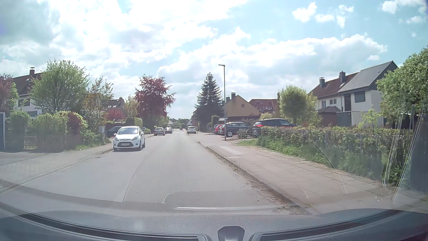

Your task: Follow the waypoints while adhering to traffic rules and regulations

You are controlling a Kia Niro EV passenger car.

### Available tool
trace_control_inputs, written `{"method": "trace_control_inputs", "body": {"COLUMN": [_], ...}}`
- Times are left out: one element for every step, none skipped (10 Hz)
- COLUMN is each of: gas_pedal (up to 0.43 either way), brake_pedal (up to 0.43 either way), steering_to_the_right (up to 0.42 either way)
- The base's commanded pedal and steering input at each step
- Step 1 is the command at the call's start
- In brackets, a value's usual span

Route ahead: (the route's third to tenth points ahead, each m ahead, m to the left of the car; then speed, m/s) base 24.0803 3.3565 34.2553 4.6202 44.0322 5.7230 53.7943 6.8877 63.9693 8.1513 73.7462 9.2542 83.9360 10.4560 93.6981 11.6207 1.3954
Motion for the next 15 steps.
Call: {"method": "trace_control_inputs", "body": {"gas_pedal": [0.0,0.0,0.0,0.0,0.0,0.0,0.0,0.0,0.0,0.0,0.067,0.087,0.098,0.098,0.098], "brake_pedal": [0.073,0.024,0.0,0.0,0.0,0.0,0.0,0.0,0.0,0.0,0.0,0.0,0.0,0.0,0.0], "steering_to_the_right": [-0.104,-0.104,-0.104,-0.103,-0.101,-0.099,-0.097,-0.097,-0.097,-0.097,-0.096,-0.096,-0.096,-0.096,-0.096]}}
